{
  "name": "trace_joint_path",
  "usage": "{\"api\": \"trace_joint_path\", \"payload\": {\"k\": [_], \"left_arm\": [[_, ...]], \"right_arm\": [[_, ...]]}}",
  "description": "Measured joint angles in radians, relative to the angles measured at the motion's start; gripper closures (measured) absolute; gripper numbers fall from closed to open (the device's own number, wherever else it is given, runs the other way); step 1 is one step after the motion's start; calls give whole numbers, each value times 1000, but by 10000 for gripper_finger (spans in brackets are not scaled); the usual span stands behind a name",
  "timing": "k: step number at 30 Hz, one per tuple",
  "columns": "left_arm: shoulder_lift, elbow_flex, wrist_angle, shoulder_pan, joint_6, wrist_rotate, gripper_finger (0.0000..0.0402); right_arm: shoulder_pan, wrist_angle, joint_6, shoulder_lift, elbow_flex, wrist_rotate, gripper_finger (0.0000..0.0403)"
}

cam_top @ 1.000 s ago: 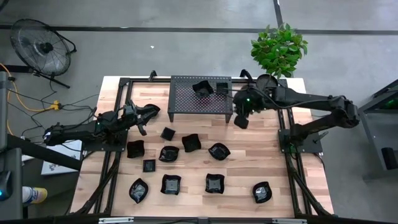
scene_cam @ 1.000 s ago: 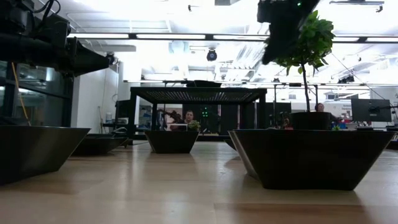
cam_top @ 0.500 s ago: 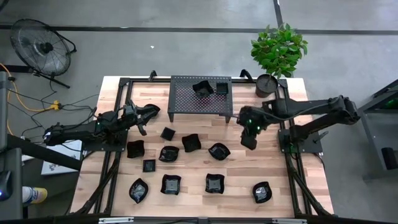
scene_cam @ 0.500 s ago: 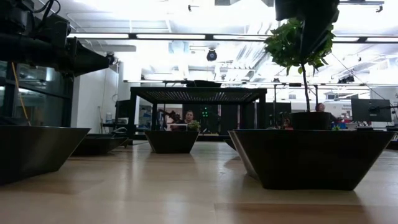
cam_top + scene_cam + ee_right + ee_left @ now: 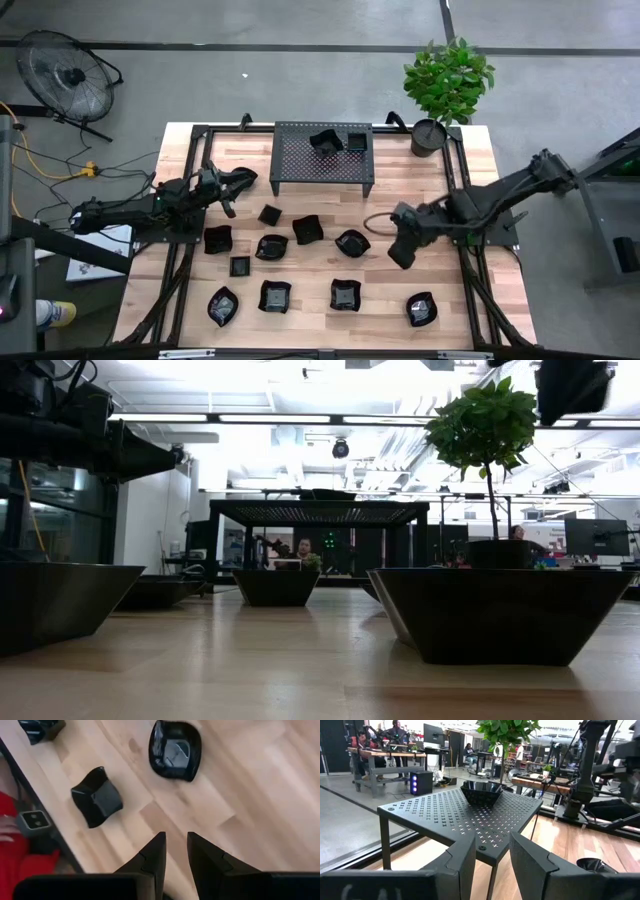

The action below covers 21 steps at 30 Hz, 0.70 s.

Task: Pick & Place Mini shaped plates
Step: Put the leaf shaped plate on the shelf

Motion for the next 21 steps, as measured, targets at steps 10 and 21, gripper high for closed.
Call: {"api": "trace_joint_path", "payload": {"k": [10,21], "left_arm": [[0,0,0,0,0,0,284],[0,0,0,0,0,0,284]], "right_arm": [[213,6,332,90,0,-19,329],[365,48,580,264,0,-144,329]]}}
